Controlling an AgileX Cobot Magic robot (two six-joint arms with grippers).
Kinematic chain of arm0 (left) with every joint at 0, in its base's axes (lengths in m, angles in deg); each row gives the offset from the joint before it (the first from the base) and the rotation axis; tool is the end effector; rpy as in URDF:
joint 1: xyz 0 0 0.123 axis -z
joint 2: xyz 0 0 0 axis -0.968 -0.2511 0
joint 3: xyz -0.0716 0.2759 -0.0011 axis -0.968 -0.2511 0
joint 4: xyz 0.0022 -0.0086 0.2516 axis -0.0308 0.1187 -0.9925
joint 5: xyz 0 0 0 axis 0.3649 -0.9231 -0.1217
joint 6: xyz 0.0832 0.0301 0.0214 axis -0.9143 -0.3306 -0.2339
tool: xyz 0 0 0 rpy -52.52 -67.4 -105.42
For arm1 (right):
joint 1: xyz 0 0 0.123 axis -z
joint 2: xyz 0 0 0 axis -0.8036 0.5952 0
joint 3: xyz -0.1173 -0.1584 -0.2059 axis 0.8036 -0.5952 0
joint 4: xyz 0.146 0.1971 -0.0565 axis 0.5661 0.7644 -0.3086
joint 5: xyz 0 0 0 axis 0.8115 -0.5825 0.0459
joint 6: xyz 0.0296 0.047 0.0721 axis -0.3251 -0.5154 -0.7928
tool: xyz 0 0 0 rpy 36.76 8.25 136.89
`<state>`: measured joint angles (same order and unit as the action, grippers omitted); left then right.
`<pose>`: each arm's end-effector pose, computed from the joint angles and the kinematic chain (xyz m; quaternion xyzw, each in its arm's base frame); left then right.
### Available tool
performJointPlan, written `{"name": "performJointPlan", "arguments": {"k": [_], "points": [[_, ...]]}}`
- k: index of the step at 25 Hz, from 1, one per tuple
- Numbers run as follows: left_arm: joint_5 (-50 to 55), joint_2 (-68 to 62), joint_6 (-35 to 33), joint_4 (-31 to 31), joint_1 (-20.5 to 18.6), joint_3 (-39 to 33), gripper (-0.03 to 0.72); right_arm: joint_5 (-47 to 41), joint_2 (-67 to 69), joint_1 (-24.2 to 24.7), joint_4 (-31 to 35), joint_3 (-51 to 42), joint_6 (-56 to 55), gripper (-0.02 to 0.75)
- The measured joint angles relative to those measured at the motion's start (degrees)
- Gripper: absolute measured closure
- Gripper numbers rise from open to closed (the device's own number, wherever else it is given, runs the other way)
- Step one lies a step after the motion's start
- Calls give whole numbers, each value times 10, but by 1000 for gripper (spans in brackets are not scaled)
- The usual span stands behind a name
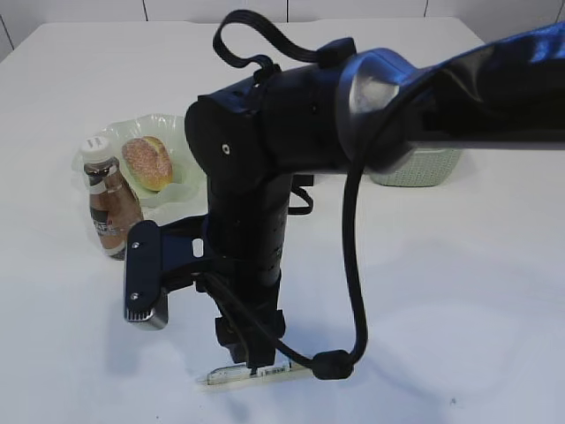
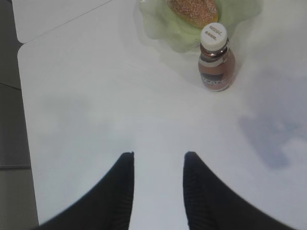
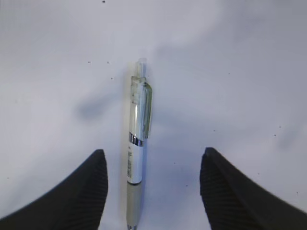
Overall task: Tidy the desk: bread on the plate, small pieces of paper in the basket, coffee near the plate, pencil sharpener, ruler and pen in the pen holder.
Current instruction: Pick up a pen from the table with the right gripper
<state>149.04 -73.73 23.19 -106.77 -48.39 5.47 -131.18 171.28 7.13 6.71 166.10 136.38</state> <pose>0.1971 -0.0617 0.4118 0.1284 0.9298 0.1009 0.3299 0.2809 0.3023 0.1877 -0.7661 0.6397 0.0264 0.0563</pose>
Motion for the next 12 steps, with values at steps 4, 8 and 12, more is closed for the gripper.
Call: {"name": "performJointPlan", "arguments": {"k": [4, 8, 12], "points": [[0, 0, 0, 0, 0, 0, 447, 0, 11, 0, -2, 0, 1, 257], [0, 0, 0, 0, 0, 0, 447, 0, 19, 0, -3, 0, 1, 257], [0, 0, 0, -1, 0, 0, 447, 4, 19, 1, -2, 0, 1, 258]]}}
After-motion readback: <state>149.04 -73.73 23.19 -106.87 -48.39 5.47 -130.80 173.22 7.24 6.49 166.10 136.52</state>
